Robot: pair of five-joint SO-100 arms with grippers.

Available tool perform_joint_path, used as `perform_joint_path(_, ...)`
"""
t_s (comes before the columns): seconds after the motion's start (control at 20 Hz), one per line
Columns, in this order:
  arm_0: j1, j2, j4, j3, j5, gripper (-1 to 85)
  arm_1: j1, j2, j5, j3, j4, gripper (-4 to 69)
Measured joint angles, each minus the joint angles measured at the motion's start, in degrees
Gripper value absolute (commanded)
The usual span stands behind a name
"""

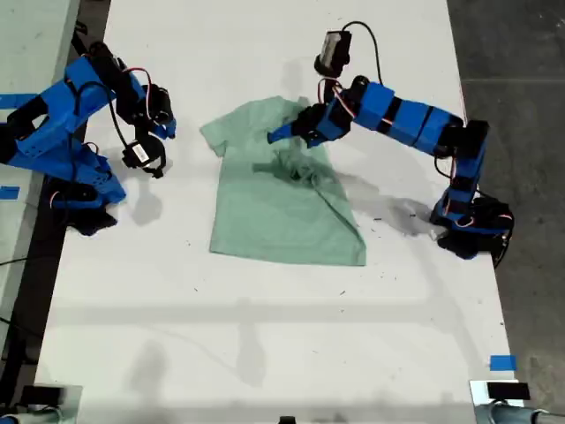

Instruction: Fold tshirt

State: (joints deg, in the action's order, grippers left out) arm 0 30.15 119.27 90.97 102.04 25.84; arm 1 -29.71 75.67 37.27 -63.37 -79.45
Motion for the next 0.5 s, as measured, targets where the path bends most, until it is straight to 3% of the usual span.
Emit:
perform_joint_path(0.15, 0.0, 0.1, -0.1, 0.3, 0.0, 0.0, 0.0, 11.4, 0.4, -7.4, -6.2, 33.1)
perform_joint_path(0.5, 0.4, -7.0, -1.2, -2.4, 1.7, 0.3, 4.2, 32.5, -2.7, -30.2, -6.4, 31.5)
